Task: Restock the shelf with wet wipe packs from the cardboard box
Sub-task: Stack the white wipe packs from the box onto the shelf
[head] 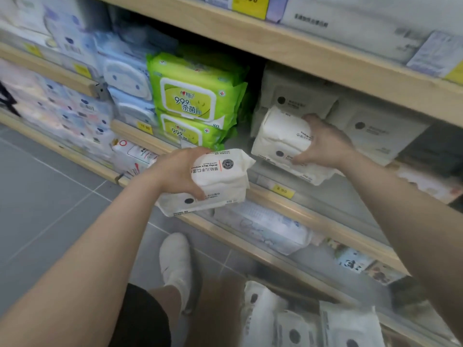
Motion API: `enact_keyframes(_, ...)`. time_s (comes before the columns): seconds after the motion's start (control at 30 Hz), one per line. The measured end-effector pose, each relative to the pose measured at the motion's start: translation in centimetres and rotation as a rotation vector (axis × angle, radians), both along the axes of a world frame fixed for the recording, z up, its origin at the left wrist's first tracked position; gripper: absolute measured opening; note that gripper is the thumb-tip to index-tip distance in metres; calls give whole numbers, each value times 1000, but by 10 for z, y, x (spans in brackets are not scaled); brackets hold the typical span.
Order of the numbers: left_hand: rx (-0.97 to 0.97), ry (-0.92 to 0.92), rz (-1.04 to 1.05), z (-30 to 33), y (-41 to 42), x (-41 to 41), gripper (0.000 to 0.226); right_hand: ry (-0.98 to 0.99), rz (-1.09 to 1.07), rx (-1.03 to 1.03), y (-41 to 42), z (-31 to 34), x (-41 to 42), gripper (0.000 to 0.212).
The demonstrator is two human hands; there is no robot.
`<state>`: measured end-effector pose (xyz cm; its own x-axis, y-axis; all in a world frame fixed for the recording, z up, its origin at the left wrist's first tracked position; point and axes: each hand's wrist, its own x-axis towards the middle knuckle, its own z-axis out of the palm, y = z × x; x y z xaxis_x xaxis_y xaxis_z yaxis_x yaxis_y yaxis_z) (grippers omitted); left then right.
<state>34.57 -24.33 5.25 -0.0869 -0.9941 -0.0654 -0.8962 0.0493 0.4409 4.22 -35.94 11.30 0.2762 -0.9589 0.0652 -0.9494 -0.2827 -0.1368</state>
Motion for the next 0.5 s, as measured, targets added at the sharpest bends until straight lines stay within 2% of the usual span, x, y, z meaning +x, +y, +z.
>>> enact_keyframes(0.13,2,18,16,-5,-4,0,107,44,29,41,-28,-31,13,104)
enact_keyframes(0.33,21,22,-4,-4,-5,-5,106,44,51,-79,-22,-54,-1,71)
enact_keyframes(0.43,20,21,4,-2,-1,-8,108,105,49,-142,-1,-64,-19,73)
enact_keyframes(0.5,27,41,1,-2,1,-9,107,47,90,-191,4,-72,-27,73)
